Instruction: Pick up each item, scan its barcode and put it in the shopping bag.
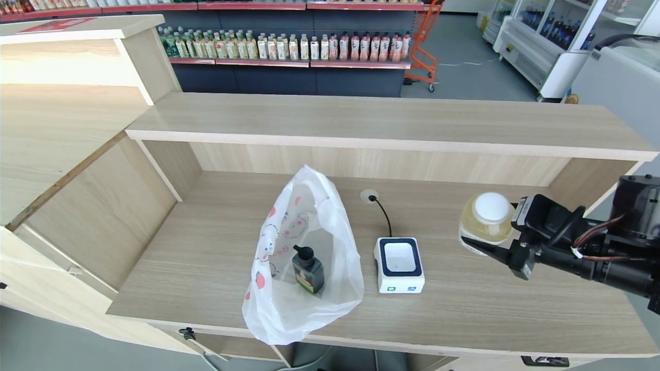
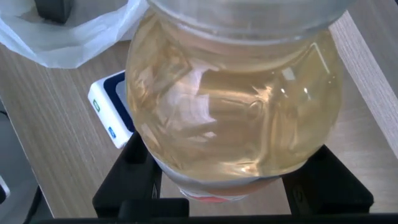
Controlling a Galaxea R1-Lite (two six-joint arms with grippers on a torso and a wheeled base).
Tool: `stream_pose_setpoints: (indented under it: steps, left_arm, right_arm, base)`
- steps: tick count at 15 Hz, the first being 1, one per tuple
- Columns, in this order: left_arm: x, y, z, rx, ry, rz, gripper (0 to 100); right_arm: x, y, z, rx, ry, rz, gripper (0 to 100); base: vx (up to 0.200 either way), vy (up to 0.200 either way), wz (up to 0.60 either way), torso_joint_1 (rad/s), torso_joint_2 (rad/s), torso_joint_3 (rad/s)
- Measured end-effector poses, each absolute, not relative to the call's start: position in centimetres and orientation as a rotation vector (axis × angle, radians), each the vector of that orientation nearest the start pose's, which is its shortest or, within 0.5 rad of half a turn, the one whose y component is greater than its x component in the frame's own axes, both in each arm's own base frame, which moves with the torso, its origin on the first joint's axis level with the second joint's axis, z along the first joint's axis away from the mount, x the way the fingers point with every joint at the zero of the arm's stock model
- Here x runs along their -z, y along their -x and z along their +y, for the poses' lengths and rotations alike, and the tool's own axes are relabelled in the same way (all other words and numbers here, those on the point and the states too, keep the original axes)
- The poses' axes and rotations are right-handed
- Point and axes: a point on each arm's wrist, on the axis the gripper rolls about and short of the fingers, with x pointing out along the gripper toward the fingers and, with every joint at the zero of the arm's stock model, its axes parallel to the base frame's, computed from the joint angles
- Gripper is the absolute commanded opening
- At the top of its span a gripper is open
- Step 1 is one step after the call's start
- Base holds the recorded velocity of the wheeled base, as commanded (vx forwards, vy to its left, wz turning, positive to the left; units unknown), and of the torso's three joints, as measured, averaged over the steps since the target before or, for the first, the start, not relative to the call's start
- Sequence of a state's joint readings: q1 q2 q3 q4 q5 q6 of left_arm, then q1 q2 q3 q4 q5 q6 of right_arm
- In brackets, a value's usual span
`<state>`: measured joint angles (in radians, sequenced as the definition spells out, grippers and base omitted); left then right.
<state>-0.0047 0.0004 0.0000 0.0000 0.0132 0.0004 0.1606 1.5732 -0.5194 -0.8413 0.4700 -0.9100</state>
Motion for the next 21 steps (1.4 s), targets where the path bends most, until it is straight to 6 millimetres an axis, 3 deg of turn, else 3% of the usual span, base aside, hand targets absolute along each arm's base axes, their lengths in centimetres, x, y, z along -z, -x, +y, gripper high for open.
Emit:
stream_pose_setpoints:
  steps: [3, 8, 21]
  left_arm:
    - [-7.5, 2.3, 0.0, -0.009, 0.0, 0.0, 100]
    - [-7.5, 2.3, 0.0, -0.008, 0.0, 0.0, 100]
    - [-7.5, 2.3, 0.0, -0.009, 0.0, 0.0, 100]
  right_arm:
    - [-16.0, -25.7, 5.3, -0.699, 0.839, -0.082, 0]
    - [-15.2, -27.7, 5.7, -0.719, 0.84, -0.143, 0]
    - [-9.3, -29.9, 6.3, -0.933, 0.868, -0.102, 0]
  base:
    - [0.0, 0.0, 0.0, 0.0, 0.0, 0.0]
    - [0.2, 0.2, 0.0, -0.003, -0.01, 0.005]
    - [0.0, 0.0, 0.0, 0.0, 0.0, 0.0]
